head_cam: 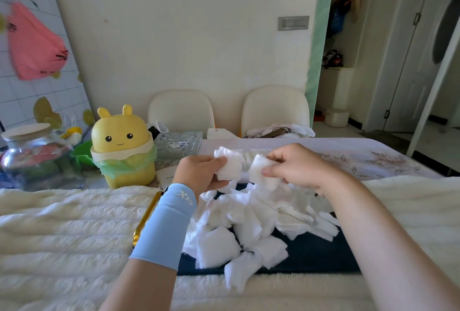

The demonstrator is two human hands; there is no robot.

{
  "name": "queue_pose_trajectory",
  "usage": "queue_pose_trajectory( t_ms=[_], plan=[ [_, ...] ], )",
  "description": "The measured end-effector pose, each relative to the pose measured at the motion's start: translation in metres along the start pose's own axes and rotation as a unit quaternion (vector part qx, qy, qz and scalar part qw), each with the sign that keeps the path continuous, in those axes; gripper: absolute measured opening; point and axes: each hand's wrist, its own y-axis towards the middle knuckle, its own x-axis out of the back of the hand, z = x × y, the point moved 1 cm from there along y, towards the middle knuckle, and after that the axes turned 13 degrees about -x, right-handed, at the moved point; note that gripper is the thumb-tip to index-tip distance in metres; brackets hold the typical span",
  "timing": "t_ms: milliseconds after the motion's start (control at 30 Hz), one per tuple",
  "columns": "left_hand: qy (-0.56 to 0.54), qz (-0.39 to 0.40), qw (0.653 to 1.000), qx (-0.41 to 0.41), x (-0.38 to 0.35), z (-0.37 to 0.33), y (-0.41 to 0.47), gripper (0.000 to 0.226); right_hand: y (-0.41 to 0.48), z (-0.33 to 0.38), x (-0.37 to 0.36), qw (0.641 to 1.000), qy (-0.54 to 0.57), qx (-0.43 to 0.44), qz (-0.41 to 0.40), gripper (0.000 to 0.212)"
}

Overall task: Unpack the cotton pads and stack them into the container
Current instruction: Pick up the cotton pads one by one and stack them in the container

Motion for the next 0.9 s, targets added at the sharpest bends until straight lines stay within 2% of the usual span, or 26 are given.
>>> queue_pose_trajectory(
  t_ms=[100,167,233,300,400,600,733,800,900],
  plan=[
    [-0.034,-0.028,0.999,0.0,0.0,-0.001,0.001,0.009,0.0,0.002,0.008,0.987,0.149,-0.015,-0.054,0.015],
    [-0.056,-0.005,0.998,0.008,-0.004,-0.003,-0.002,0.009,-0.005,0.011,0.007,0.965,0.262,-0.004,-0.015,0.018],
    [-0.079,0.031,0.996,0.013,-0.011,-0.005,-0.007,0.015,-0.012,0.02,0.0,0.95,0.31,0.001,0.041,0.02],
    [-0.108,0.08,0.991,0.016,-0.016,-0.008,-0.012,0.017,-0.016,0.025,-0.009,0.962,0.271,-0.005,0.036,0.023],
    [-0.128,0.124,0.984,0.016,-0.019,-0.011,-0.014,0.023,-0.015,0.025,-0.015,0.973,0.231,-0.02,-0.015,0.022],
    [-0.138,0.133,0.981,0.014,-0.022,-0.012,-0.013,0.031,-0.011,0.023,-0.015,0.971,0.233,-0.038,-0.036,0.021],
    [-0.146,0.125,0.981,0.021,-0.021,-0.009,-0.012,0.029,-0.014,0.025,-0.017,0.968,0.246,0.0,-0.046,0.042],
    [-0.161,0.12,0.979,0.032,-0.021,-0.01,-0.012,0.028,-0.014,0.026,-0.019,0.965,0.256,0.026,-0.053,0.036],
    [-0.206,0.112,0.97,0.056,-0.021,-0.011,-0.012,0.029,-0.01,0.026,-0.021,0.961,0.248,0.051,-0.116,0.026]
  ],
)
